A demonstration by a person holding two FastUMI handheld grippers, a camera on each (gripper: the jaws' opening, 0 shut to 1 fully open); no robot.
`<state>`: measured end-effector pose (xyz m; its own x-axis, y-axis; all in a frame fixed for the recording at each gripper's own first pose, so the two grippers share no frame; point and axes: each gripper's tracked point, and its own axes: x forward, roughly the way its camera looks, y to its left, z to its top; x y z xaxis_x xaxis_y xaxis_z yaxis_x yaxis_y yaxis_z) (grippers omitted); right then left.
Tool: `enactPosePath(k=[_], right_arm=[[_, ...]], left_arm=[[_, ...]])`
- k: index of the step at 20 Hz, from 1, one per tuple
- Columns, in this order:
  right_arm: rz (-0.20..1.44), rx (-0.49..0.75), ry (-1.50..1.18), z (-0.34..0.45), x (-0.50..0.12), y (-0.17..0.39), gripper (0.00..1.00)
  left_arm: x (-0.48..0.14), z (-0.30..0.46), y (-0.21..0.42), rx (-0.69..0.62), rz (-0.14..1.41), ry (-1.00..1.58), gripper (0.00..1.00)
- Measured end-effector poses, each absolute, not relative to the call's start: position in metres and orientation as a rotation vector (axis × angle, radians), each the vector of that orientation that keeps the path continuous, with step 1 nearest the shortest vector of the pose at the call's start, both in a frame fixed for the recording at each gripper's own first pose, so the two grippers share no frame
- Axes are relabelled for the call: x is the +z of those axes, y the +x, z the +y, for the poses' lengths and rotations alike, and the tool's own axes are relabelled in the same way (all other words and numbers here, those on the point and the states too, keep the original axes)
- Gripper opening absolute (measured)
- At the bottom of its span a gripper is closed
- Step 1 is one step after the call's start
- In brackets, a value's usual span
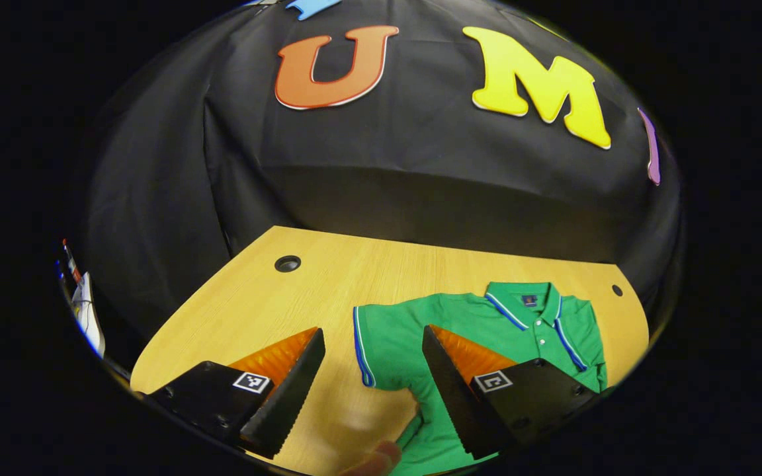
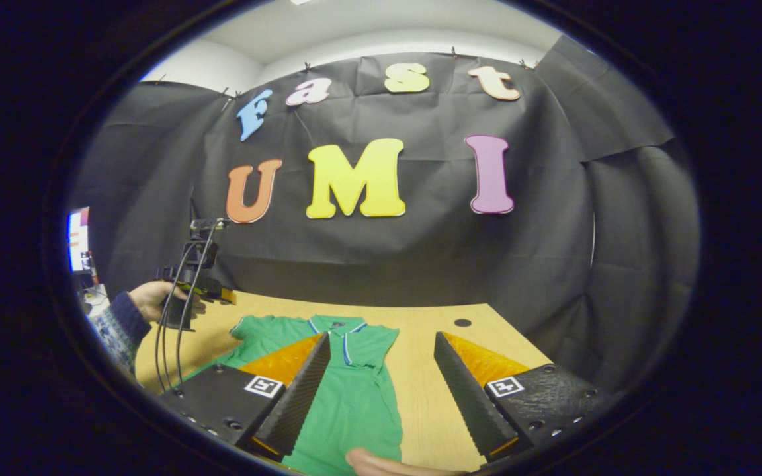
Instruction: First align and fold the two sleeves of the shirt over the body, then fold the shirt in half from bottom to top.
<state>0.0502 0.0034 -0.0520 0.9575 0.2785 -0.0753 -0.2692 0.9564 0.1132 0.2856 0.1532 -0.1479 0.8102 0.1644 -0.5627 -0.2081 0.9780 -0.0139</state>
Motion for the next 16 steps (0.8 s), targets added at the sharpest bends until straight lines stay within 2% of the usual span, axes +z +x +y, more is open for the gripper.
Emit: enactPosePath(k=[3, 5, 6, 7, 10, 11, 13, 14, 15, 16], right_arm=[[0.065, 0.255, 0.099, -0.004, -0.057, 0.049, 0.96], [0.085, 0.255, 0.092, -0.006, -0.067, 0.051, 0.96], [0.094, 0.251, 0.091, -0.007, -0.071, 0.052, 0.96], [0.108, 0.249, 0.093, -0.007, -0.078, 0.053, 0.96], [0.144, 0.248, 0.104, -0.005, -0.092, 0.057, 0.96], [0.149, 0.240, 0.101, -0.006, -0.096, 0.059, 0.96], [0.160, 0.238, 0.107, -0.004, -0.101, 0.063, 0.92], [0.166, 0.240, 0.114, -0.003, -0.102, 0.063, 0.96], [0.172, 0.241, 0.118, -0.002, -0.104, 0.065, 0.96], [0.176, 0.242, 0.120, -0.001, -0.105, 0.066, 0.96]], left_arm=[[-0.173, 0.154, 0.306, 0.202, 0.709, -0.197, 0.94], [-0.195, 0.163, 0.314, 0.224, 0.777, -0.183, 0.94], [-0.203, 0.170, 0.316, 0.232, 0.806, -0.155, 1.00], [-0.211, 0.174, 0.316, 0.235, 0.844, -0.138, 0.92], [-0.230, 0.166, 0.313, 0.201, 0.934, -0.170, 0.84], [-0.234, 0.166, 0.312, 0.195, 0.957, -0.175, 0.86], [-0.243, 0.168, 0.308, 0.193, 0.999, -0.167, 0.67], [-0.247, 0.166, 0.307, 0.192, 1.020, -0.177, 0.61], [-0.250, 0.164, 0.306, 0.187, 1.030, -0.188, 0.51], [-0.250, 0.165, 0.306, 0.196, 1.032, -0.182, 0.47]])
